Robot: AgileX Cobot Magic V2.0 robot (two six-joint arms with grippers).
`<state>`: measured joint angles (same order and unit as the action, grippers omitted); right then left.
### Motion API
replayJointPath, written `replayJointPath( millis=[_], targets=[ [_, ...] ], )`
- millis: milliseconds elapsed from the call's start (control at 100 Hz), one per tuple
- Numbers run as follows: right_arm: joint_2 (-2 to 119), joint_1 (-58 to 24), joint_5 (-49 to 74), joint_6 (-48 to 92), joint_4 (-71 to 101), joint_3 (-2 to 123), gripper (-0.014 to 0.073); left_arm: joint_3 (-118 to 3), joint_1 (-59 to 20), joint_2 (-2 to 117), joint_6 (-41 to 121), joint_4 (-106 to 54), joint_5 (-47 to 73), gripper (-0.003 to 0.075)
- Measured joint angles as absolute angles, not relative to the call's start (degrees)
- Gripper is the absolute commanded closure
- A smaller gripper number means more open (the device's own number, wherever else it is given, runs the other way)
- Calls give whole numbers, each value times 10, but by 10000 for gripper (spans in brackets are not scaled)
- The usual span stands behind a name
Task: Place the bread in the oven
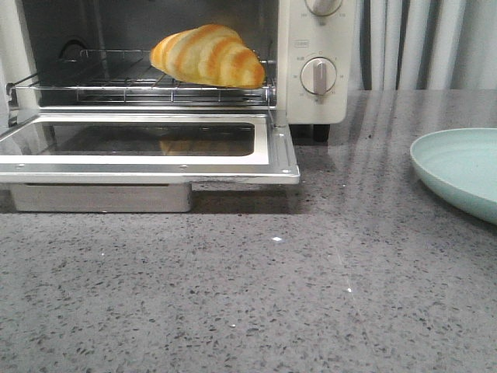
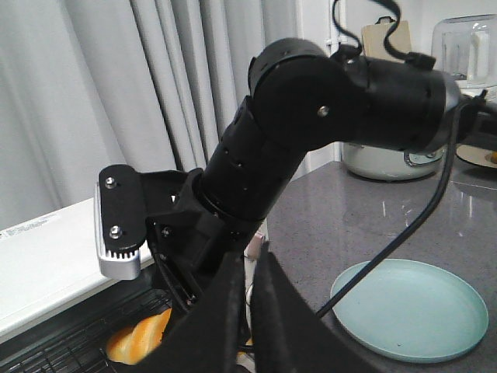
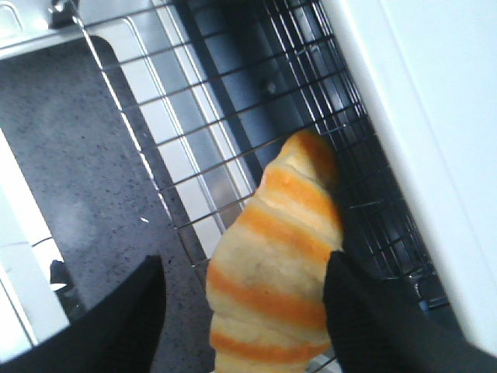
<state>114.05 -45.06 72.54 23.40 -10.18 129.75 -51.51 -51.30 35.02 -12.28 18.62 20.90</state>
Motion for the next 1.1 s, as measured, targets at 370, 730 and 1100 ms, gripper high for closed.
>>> replayJointPath(
  millis=[370, 730, 1100],
  targets=[
    [1075, -480, 725, 202, -102, 1298, 361, -515, -513, 350, -123, 207, 209, 740],
    [982, -487, 726, 185, -106, 1280, 643, -515, -513, 350, -123, 251, 210, 740],
    [846, -487, 727, 92, -244, 1133, 657, -515, -513, 350, -123, 269, 218, 740]
  ],
)
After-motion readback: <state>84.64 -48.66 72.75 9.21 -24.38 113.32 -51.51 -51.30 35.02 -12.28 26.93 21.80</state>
